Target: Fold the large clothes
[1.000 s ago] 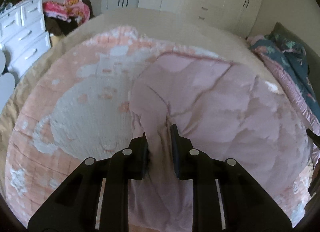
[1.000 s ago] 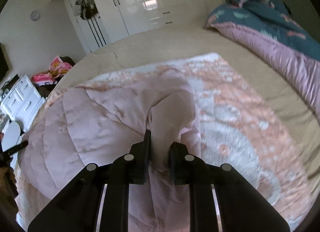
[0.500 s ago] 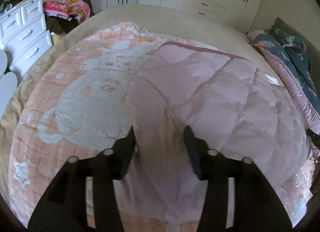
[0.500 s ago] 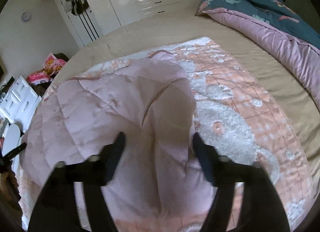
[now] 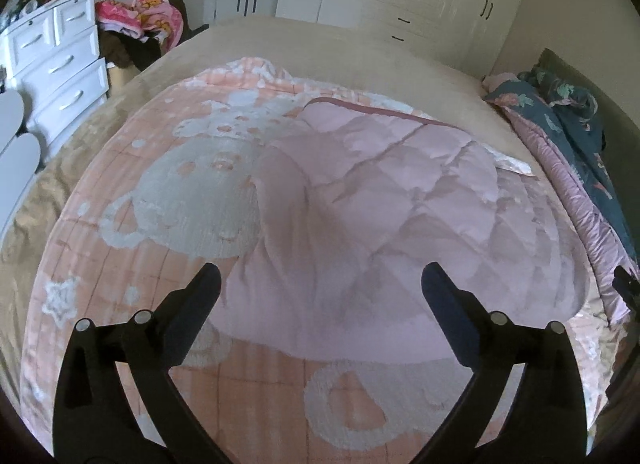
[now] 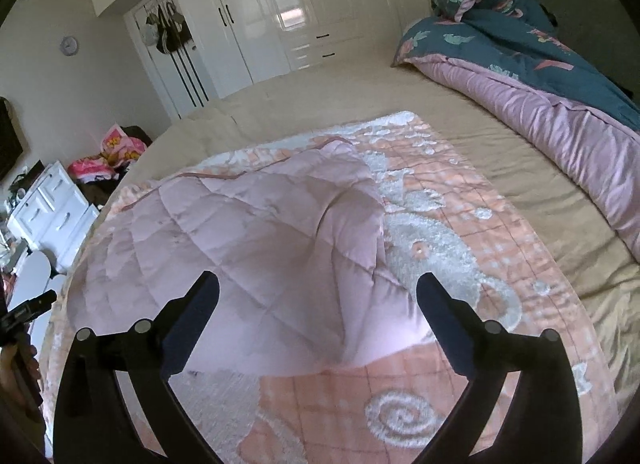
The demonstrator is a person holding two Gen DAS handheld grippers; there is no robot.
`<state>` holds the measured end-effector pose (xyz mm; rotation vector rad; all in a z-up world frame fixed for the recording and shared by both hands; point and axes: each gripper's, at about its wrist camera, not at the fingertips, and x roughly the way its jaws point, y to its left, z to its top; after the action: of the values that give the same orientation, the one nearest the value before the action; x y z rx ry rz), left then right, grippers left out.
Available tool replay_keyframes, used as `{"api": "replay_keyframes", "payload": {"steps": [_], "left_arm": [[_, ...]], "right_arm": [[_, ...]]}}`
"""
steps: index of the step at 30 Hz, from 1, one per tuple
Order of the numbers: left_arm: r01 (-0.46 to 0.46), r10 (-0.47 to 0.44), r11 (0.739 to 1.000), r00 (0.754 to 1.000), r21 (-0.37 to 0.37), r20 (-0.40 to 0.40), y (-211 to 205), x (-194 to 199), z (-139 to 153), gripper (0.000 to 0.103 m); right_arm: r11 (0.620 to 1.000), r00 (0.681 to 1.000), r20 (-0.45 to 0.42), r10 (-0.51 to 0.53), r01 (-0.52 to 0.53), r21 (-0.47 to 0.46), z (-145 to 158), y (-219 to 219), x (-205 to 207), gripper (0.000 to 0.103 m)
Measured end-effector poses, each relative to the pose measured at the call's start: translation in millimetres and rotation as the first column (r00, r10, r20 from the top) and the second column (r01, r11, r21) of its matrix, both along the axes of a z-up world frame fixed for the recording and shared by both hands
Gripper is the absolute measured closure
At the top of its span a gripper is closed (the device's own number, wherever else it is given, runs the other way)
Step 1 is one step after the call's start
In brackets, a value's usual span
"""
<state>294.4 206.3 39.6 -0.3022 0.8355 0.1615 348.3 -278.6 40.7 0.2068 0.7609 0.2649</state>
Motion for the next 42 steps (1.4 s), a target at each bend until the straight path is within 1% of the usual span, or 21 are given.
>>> {"api": "replay_keyframes", "payload": {"steps": [3,9,12,14,18,20,21,25,28,29,32,33,34,35,36,38,40,42], "left_arm": [[-0.01,0.01,1.0,1.0,-0.002,-0.001,-1,-10,2,0.009],[-0.029,0.029,1.0,1.0,-0.01,-0.009,-2,-28,-3,0.009],[-0.039,0.039,0.999,0.999,-0.004,-0.023,-3,-36,-10,0.009],[-0.044,0.044,0.999,0.998,-0.003,-0.036,-4,-40,-17,0.009],[-0.075,0.074,0.997,0.996,-0.034,-0.04,-4,-50,-29,0.009],[-0.099,0.096,0.991,0.995,-0.085,-0.04,-1,-54,-36,0.009],[-0.114,0.108,0.984,0.993,-0.136,-0.046,2,-56,-42,0.009],[-0.154,0.141,0.954,0.988,-0.259,-0.07,9,-55,-58,0.009],[-0.175,0.16,0.91,0.985,-0.375,-0.071,14,-50,-67,0.009],[-0.177,0.163,0.904,0.984,-0.388,-0.068,14,-48,-67,0.009],[-0.198,0.188,0.869,0.98,-0.454,-0.066,17,-38,-73,0.009],[-0.204,0.196,0.851,0.978,-0.483,-0.068,19,-35,-76,0.009],[-0.21,0.202,0.839,0.977,-0.501,-0.07,19,-31,-78,0.009],[-0.223,0.215,0.82,0.974,-0.528,-0.078,20,-26,-82,0.009],[-0.231,0.224,0.808,0.971,-0.541,-0.08,22,-23,-86,0.009],[-0.247,0.239,0.8,0.967,-0.546,-0.087,23,-14,-91,0.009],[-0.26,0.252,0.792,0.963,-0.552,-0.092,25,-8,-98,0.009],[-0.277,0.272,0.763,0.957,-0.584,-0.099,28,-2,-106,0.009]], "right_arm": [[1.0,1.0,0.0,-0.003,0.003,-0.004,-2,-2,-11,0.004],[1.0,1.0,-0.03,-0.008,0.008,0.005,-16,-5,-27,0.004],[0.999,0.998,-0.053,-0.028,0.03,0.033,-25,-11,-31,0.004],[0.997,0.996,-0.069,-0.063,0.065,0.034,-30,-15,-34,0.004],[0.993,0.989,-0.107,-0.106,0.111,0.044,-44,-19,-35,0.004],[0.989,0.983,-0.134,-0.122,0.132,0.064,-53,-20,-35,0.004],[0.988,0.982,-0.142,-0.128,0.139,0.071,-55,-21,-34,0.004],[0.978,0.971,-0.19,-0.142,0.167,0.123,-70,-21,-29,0.004],[0.963,0.956,-0.247,-0.159,0.205,0.176,-82,-21,-24,0.004],[0.959,0.953,-0.256,-0.161,0.213,0.189,-84,-20,-23,0.004],[0.947,0.948,-0.268,-0.174,0.235,0.218,-88,-16,-17,0.004],[0.944,0.946,-0.273,-0.173,0.238,0.228,-90,-14,-14,0.004],[0.94,0.945,-0.28,-0.169,0.24,0.244,-93,-12,-11,0.004],[0.936,0.944,-0.286,-0.167,0.243,0.254,-95,-10,-8,0.004],[0.93,0.941,-0.296,-0.166,0.249,0.27,-98,-9,-5,0.004],[0.909,0.934,-0.317,-0.163,0.267,0.319,-105,-7,2,0.004],[0.896,0.929,-0.322,-0.18,0.29,0.336,-108,-7,7,0.004],[0.886,0.931,-0.308,-0.196,0.302,0.351,-112,-7,13,0.004]]}}
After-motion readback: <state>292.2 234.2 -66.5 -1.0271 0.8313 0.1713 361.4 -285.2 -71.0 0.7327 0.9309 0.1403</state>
